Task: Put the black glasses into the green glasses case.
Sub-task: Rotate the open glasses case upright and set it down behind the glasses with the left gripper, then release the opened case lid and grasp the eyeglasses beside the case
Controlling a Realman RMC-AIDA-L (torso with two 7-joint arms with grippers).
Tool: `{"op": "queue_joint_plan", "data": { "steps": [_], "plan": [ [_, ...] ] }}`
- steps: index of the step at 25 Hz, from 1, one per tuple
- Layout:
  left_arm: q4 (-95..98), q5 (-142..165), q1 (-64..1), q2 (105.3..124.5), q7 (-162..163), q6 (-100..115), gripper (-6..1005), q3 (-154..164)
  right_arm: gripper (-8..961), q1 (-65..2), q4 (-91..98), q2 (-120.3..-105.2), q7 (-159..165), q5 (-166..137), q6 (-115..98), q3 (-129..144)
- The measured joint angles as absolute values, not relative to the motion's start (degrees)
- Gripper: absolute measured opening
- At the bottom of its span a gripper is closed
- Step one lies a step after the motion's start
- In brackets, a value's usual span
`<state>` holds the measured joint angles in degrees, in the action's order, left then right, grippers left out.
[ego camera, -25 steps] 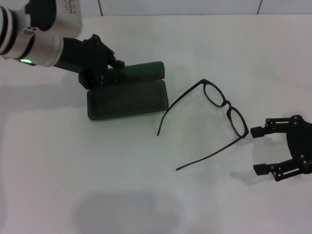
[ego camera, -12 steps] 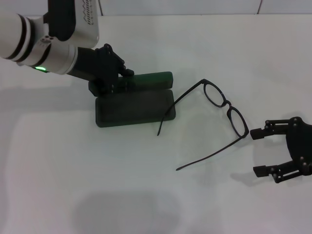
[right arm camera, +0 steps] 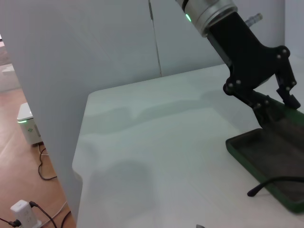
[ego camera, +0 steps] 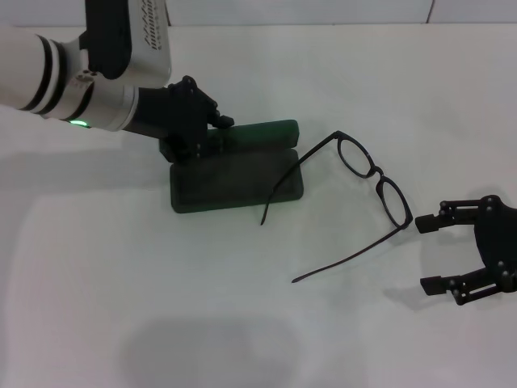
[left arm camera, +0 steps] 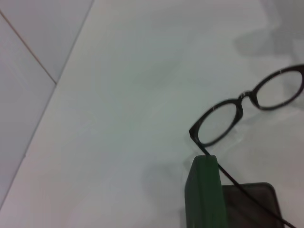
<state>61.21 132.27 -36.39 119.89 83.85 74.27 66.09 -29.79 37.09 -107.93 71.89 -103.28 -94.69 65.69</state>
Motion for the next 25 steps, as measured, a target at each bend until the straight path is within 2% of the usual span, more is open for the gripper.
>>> {"op": "queue_joint_plan", "data": {
  "steps": [6,11,18,21,25],
  "plan": [
    [61.53,131.22,-35.95,119.82,83.97,73.98,252,66.68,862,-29.79,37.03,-107.93,71.89,-103.34,-94.73,65.84],
    [61.81,128.71,-35.21,119.83,84.09,73.45,324,66.28,860,-29.79,37.05,-107.92,71.89,-103.38,-94.75,65.58],
    [65.72,122.04,-30.82,119.41,90.73,75.23,529,64.15,858,-29.81,37.23,-107.93,75.19,-103.26,-94.79,62.83],
    [65.69,117.71,-27.26,119.43,93.08,79.26,576,58.71,857,-30.23,38.6,-107.37,81.63,-103.29,-95.16,59.78],
    [64.11,114.36,-22.93,119.23,91.95,84.75,639,53.56,856,-31.62,41.42,-105.8,94.95,-104.07,-94.48,55.65]
  ]
}}
